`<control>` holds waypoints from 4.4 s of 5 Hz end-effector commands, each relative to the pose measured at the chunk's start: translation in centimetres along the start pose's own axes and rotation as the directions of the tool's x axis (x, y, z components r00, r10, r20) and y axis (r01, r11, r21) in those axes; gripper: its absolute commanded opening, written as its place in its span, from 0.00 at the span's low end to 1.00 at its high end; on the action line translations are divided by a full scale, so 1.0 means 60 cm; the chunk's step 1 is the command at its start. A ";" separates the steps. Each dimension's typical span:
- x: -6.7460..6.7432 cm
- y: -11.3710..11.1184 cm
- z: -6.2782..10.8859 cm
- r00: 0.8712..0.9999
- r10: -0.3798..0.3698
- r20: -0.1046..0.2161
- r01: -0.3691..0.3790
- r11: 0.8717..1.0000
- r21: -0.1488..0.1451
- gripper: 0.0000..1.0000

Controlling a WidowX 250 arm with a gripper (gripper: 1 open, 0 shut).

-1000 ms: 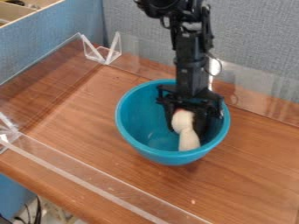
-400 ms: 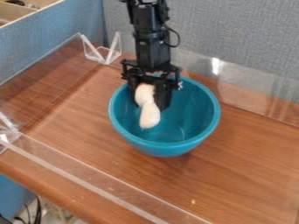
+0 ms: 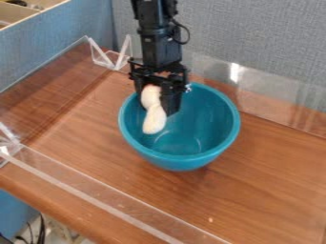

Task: Remove the mushroom from inside the blue bowl and put it on the table

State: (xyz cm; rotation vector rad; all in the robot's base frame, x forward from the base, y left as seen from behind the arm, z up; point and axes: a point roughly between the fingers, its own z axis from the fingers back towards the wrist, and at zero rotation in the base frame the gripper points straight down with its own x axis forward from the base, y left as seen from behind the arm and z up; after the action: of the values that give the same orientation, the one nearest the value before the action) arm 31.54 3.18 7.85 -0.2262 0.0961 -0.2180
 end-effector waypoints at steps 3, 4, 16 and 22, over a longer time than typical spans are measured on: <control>-0.016 0.019 0.074 0.994 -0.085 0.072 0.083 0.996 0.038 0.00; -0.021 0.036 0.089 0.990 -0.127 0.062 0.125 0.991 0.042 0.00; -0.108 0.075 0.045 0.976 -0.212 -0.046 0.215 0.973 0.086 1.00; -0.095 0.046 -0.002 0.988 -0.153 0.004 0.152 0.985 0.077 1.00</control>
State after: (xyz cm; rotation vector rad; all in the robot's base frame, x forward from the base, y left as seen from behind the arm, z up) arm 26.12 6.61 5.60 -0.1920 0.1238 -0.3719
